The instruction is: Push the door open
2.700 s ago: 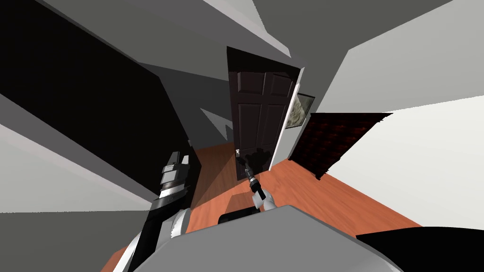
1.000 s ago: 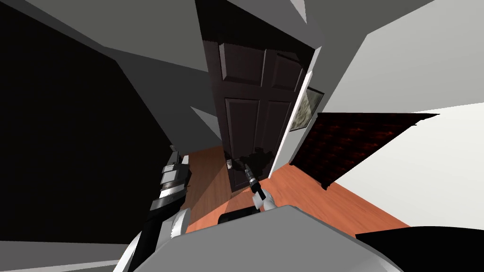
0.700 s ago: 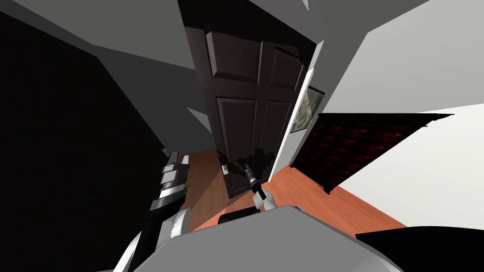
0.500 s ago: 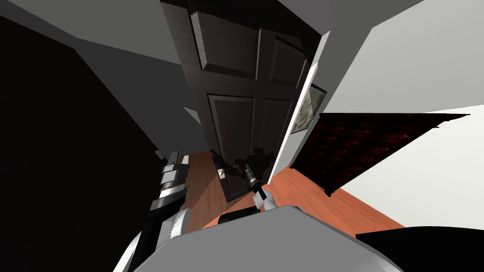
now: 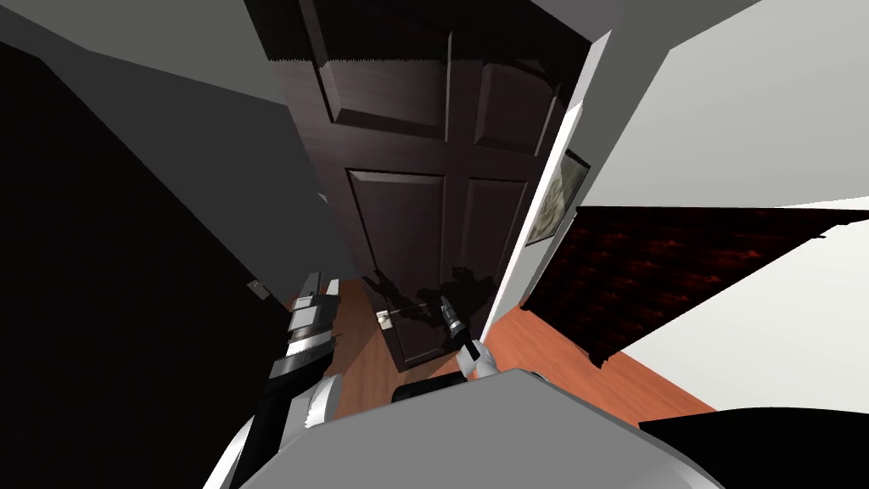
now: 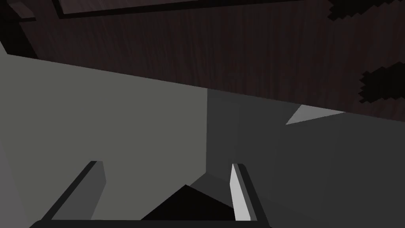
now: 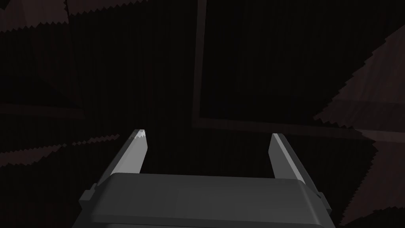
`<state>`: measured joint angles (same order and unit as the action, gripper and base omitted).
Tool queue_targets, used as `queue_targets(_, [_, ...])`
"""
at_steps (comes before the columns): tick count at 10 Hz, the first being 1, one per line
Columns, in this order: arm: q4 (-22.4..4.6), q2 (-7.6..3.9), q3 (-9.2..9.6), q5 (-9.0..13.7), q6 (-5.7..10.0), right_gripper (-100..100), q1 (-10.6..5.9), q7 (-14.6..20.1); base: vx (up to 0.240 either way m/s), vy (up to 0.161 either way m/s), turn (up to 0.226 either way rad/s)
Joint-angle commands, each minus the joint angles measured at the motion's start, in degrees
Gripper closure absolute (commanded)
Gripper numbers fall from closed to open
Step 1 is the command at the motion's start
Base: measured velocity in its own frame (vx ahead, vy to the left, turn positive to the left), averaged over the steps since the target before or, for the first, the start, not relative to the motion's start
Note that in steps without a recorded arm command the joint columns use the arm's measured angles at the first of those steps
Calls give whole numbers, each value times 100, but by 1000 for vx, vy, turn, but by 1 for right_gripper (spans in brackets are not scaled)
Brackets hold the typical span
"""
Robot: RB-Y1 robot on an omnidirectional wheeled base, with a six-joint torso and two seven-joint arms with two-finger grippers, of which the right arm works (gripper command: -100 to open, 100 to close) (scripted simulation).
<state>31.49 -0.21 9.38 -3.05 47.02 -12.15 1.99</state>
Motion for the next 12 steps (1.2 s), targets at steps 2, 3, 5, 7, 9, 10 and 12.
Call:
queue_targets(2, [-18,-96,-16,3,8,-100,-41,3,152,-131,-46])
queue_targets(3, [-16,-114,-8,-1,8,-100,-39,8,175,-97,-16])
queue_targets(5, [-6,-166,21,-20,10,-100,-30,26,201,-102,-38])
queue_targets(7, [5,-218,51,-39,11,-100,-21,46,216,-62,-58])
queue_targets(9, [15,-270,82,-58,12,-100,-11,66,162,-108,-68])
queue_targets(10, [21,-296,97,-68,13,-100,-7,76,143,-114,-29])
queue_targets(12, [36,-361,142,-96,15,-100,7,105,195,-88,-50])
